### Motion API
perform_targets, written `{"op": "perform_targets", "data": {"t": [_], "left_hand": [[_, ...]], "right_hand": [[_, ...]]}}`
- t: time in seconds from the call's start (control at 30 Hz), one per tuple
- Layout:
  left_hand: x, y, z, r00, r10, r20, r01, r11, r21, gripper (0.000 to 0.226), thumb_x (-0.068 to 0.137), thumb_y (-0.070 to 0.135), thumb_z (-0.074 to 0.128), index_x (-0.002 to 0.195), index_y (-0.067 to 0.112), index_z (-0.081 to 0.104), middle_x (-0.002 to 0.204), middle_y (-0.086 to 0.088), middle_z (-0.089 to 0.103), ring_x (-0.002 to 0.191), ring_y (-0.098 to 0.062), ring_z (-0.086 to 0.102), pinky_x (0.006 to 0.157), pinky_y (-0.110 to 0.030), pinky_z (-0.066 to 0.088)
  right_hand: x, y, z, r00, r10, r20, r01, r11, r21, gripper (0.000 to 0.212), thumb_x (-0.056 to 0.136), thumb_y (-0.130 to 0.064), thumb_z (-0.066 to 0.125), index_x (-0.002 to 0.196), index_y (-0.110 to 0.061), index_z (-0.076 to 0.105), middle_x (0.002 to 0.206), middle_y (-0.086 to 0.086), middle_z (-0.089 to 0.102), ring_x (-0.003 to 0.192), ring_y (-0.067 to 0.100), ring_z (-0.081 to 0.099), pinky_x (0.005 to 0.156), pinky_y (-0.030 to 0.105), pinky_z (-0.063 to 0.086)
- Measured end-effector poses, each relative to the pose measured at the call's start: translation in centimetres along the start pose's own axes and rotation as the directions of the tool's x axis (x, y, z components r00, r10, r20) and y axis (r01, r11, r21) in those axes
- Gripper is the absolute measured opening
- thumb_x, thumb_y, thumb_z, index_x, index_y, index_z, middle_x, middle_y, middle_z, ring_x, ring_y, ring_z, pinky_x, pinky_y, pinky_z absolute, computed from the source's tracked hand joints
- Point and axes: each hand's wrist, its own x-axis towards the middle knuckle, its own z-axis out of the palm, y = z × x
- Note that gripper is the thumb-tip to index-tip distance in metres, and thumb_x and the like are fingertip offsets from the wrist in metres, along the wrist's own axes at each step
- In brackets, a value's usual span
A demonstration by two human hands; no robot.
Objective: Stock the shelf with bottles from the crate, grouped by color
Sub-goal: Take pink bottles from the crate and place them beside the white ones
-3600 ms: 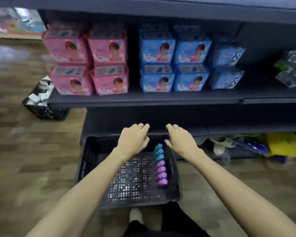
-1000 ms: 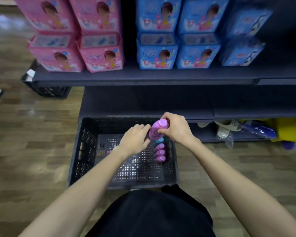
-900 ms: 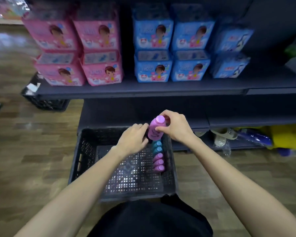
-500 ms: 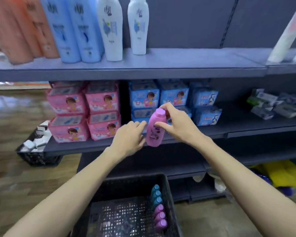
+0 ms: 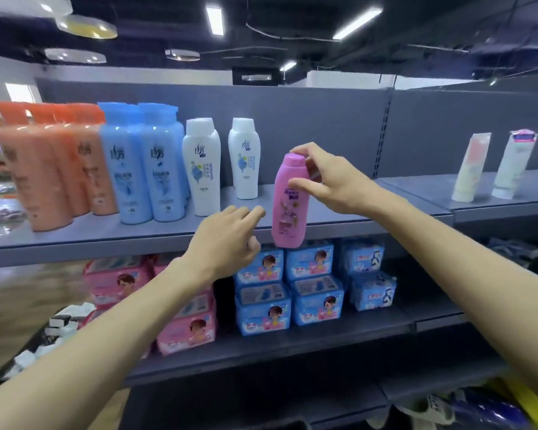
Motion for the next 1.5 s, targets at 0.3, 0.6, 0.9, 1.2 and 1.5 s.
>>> {"op": "perform_targets", "data": {"t": [0.3,0.6,0.9,1.2,1.5], "left_hand": [[5.2,-1.2,-1.0,0.998,-0.054,-0.009,0.055,0.998,0.017,0.038,0.084,0.027,0.051,0.121,0.019,0.047,0.091,0.001,0.059,0.088,-0.023,0.052,0.064,-0.037,0.048],[6.5,-1.0,2.4,0.997,-0.080,0.015,0.081,0.996,-0.046,0.041,0.086,0.028,0.050,0.126,0.019,0.046,0.098,0.001,0.062,0.093,-0.023,0.054,0.068,-0.036,0.046],[9.4,-1.8,4.7,0.991,-0.134,0.005,0.134,0.986,-0.094,0.037,0.085,0.032,0.051,0.120,0.023,0.042,0.093,0.002,0.059,0.090,-0.023,0.055,0.067,-0.037,0.049],[12.7,-2.3,8.4,0.946,-0.323,0.000,0.323,0.945,0.046,0.021,0.085,0.027,0.049,0.102,0.018,0.041,0.087,0.000,0.061,0.079,-0.029,0.058,0.054,-0.032,0.034],[14.3,-3.1,11.3,0.964,-0.233,-0.130,0.250,0.958,0.139,0.034,0.077,0.024,0.051,0.111,0.018,0.053,0.082,-0.003,0.057,0.071,-0.029,0.058,0.049,-0.029,0.022]], "right_hand": [[4.9,2.4,-2.0,0.998,0.062,0.001,-0.062,0.998,-0.013,0.039,0.096,-0.034,0.059,0.130,-0.023,0.042,0.107,0.003,0.064,0.089,0.021,0.066,0.077,0.042,0.059],[4.0,5.6,2.3,0.982,0.190,0.018,-0.191,0.969,0.157,0.061,0.088,-0.026,0.072,0.137,-0.021,0.036,0.107,-0.007,0.063,0.093,0.012,0.062,0.084,0.029,0.050],[4.1,8.2,5.8,0.951,0.300,0.070,-0.308,0.930,0.200,0.066,0.074,-0.023,0.085,0.123,-0.020,0.041,0.105,-0.003,0.062,0.090,0.011,0.064,0.069,0.018,0.048],[9.5,12.4,7.5,0.929,0.362,0.073,-0.370,0.913,0.175,0.061,0.068,-0.023,0.085,0.115,-0.017,0.046,0.105,-0.001,0.063,0.089,0.015,0.065,0.080,0.034,0.055],[15.9,16.5,10.2,0.920,0.391,0.040,-0.392,0.918,0.060,0.062,0.059,-0.034,0.087,0.110,-0.018,0.054,0.100,-0.001,0.065,0.092,0.020,0.064,0.081,0.042,0.055]]}}
